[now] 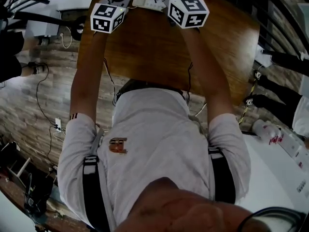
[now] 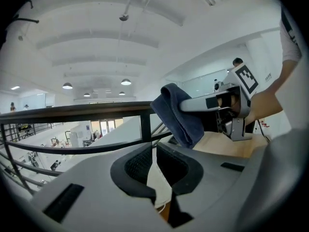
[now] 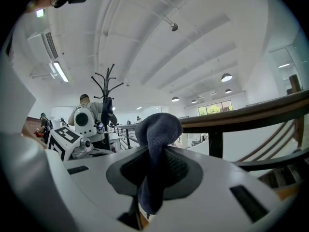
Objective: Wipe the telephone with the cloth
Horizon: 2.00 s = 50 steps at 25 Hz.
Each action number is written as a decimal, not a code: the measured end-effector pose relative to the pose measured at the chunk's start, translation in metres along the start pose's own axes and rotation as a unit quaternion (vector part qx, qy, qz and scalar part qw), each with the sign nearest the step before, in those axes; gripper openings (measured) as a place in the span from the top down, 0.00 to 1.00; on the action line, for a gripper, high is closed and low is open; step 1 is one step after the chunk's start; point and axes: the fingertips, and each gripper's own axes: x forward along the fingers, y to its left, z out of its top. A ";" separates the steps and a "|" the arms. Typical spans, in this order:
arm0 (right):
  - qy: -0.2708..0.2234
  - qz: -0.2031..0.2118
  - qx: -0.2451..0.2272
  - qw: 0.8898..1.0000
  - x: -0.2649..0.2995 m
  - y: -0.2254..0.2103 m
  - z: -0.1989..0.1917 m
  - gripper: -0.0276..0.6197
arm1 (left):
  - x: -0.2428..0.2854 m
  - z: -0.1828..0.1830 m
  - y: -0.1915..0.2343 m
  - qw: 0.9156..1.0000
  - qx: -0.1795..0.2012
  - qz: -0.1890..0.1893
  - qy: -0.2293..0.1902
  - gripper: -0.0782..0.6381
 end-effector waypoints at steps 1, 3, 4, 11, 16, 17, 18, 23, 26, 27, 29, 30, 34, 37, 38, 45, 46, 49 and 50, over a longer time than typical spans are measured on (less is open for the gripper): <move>0.008 -0.006 0.002 1.000 0.006 -0.006 -0.004 0.84 | 0.007 -0.004 0.003 1.000 -0.002 -0.003 0.009 0.86; 0.025 -0.018 0.005 1.000 0.019 -0.016 -0.011 0.84 | 0.019 -0.011 0.008 1.000 -0.004 -0.008 0.027 0.86; 0.033 -0.023 0.006 0.999 0.025 -0.020 -0.015 0.84 | 0.023 -0.016 0.011 0.999 -0.005 -0.011 0.037 0.85; 0.064 -0.027 0.009 0.998 0.075 -0.028 -0.038 0.84 | 0.047 -0.052 0.039 0.995 -0.010 -0.032 0.097 0.75; 0.109 -0.046 0.007 0.993 0.104 -0.036 -0.061 0.84 | 0.062 -0.077 0.046 0.988 -0.026 -0.050 0.143 0.70; 0.122 -0.054 0.006 0.991 0.107 -0.040 -0.066 0.84 | 0.066 -0.081 0.045 0.987 -0.030 -0.055 0.149 0.69; 0.136 -0.061 0.006 0.989 0.111 -0.044 -0.071 0.84 | 0.070 -0.084 0.044 0.986 -0.033 -0.059 0.154 0.68; 0.189 -0.075 0.013 0.979 0.129 -0.056 -0.091 0.84 | 0.086 -0.096 0.043 0.982 -0.032 -0.071 0.170 0.67; 0.209 -0.076 0.011 0.975 0.133 -0.060 -0.099 0.84 | 0.090 -0.098 0.040 0.982 -0.031 -0.075 0.173 0.67; 0.214 -0.078 0.009 0.974 0.134 -0.061 -0.102 0.84 | 0.091 -0.099 0.040 0.981 -0.030 -0.076 0.174 0.67; 0.223 -0.082 0.007 0.971 0.135 -0.067 -0.108 0.84 | 0.093 -0.102 0.038 0.981 -0.029 -0.077 0.174 0.67; 0.227 -0.086 0.006 0.970 0.135 -0.070 -0.111 0.84 | 0.095 -0.102 0.037 0.982 -0.029 -0.077 0.173 0.67; 0.241 -0.103 -0.002 0.965 0.127 -0.084 -0.119 0.84 | 0.096 -0.102 0.036 0.982 -0.024 -0.077 0.172 0.67; 0.244 -0.115 -0.011 0.963 0.118 -0.093 -0.123 0.84 | 0.094 -0.102 0.036 0.982 -0.022 -0.075 0.171 0.67; 0.244 -0.119 -0.014 0.962 0.115 -0.097 -0.124 0.84 | 0.094 -0.103 0.037 0.982 -0.022 -0.075 0.170 0.67; 0.241 -0.160 -0.012 0.957 0.077 -0.134 -0.127 0.84 | 0.094 -0.103 0.036 0.983 -0.022 -0.074 0.166 0.67; 0.239 -0.167 -0.009 0.956 0.072 -0.138 -0.127 0.84 | 0.094 -0.103 0.036 0.983 -0.021 -0.073 0.166 0.67; 0.222 -0.175 0.005 0.959 0.059 -0.142 -0.121 0.84 | 0.093 -0.104 0.036 0.983 -0.020 -0.071 0.167 0.67; 0.213 -0.173 0.010 0.961 0.057 -0.139 -0.117 0.84 | 0.093 -0.104 0.036 0.983 -0.020 -0.071 0.167 0.67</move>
